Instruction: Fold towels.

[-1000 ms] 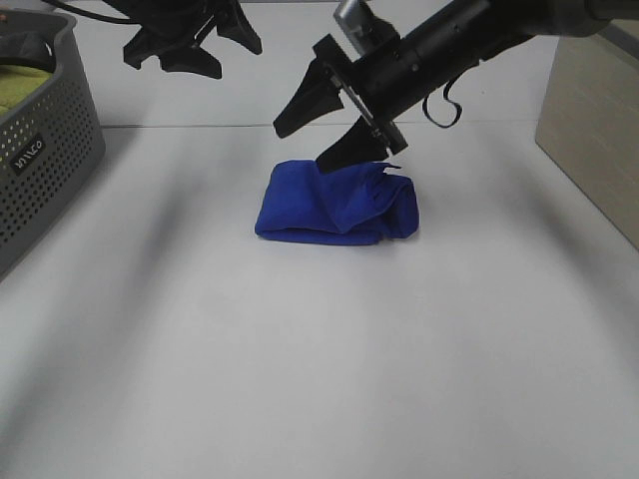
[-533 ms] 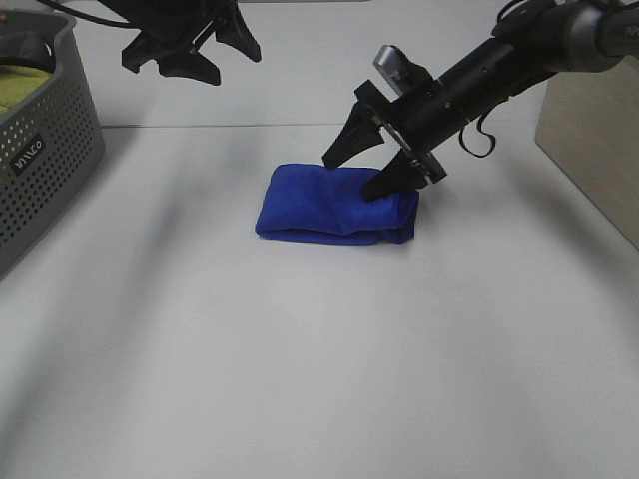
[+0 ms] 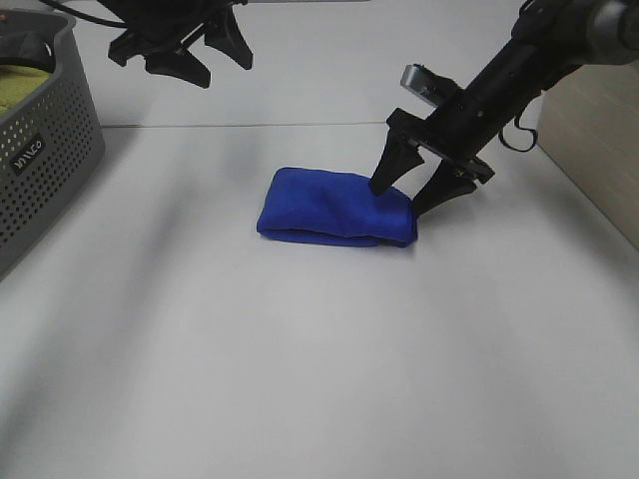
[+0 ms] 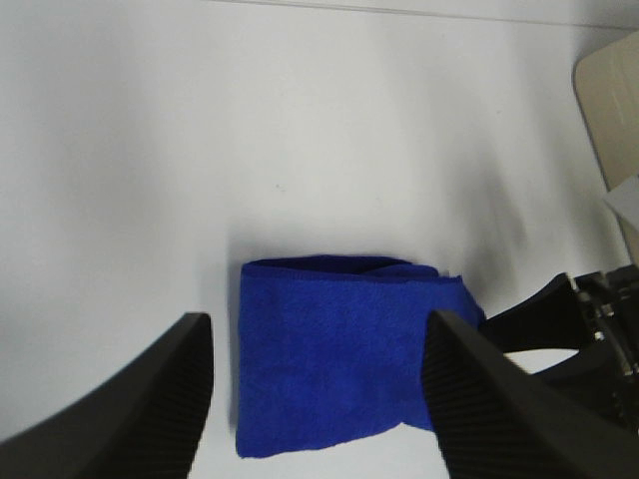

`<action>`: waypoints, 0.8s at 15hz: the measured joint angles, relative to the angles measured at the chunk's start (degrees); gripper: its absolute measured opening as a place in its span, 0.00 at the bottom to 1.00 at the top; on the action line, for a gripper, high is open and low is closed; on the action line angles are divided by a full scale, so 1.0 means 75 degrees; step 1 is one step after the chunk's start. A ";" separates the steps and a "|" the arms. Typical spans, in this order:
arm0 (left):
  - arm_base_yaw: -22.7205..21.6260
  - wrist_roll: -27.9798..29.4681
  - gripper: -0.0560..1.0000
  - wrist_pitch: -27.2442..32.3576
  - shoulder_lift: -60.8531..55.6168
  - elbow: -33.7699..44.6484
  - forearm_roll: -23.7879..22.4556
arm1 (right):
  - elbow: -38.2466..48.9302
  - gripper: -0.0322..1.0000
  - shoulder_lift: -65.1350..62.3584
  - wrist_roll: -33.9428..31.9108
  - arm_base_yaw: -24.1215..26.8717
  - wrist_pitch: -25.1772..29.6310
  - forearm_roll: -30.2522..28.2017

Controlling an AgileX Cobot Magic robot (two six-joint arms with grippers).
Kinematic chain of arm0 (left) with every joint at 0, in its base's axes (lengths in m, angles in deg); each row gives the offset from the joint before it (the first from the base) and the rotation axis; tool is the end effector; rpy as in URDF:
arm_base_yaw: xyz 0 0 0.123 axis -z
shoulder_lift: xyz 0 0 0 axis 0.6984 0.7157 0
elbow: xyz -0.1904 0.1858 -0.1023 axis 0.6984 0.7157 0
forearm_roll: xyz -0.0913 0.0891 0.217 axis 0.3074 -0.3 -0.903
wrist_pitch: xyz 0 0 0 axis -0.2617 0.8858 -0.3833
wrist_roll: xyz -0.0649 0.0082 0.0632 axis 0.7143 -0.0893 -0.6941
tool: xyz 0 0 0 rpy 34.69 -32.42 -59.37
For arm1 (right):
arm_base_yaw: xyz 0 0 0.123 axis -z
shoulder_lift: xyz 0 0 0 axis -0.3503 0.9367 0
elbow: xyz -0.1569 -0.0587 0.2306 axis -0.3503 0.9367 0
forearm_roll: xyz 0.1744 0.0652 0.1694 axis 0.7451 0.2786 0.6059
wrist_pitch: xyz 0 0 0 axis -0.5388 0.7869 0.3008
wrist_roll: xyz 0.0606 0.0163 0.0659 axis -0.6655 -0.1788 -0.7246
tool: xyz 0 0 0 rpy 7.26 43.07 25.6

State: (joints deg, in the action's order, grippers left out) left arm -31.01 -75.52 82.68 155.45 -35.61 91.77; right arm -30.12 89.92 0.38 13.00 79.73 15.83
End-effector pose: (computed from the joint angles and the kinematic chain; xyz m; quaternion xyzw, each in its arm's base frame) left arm 0.4786 -0.1490 0.2610 0.0342 0.9346 -0.2577 0.2426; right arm 0.4628 0.1140 0.1410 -0.0973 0.9477 0.3039 0.0109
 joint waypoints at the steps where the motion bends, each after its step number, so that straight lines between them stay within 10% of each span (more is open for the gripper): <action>1: 0.0000 0.0000 0.61 0.0206 -0.0176 0.0000 -0.0229 | 0.0000 0.76 -0.0290 -0.0092 0.0000 -0.0023 -0.0053; 12: 0.0000 0.0328 0.61 0.2108 -0.3155 0.0160 -0.2460 | 0.1917 0.76 -0.5401 -0.1138 -0.0008 -0.0031 -0.2093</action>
State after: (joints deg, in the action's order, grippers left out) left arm -31.01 -73.06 98.50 131.79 -34.41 73.32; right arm -15.74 49.41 -8.15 12.94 79.50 0.13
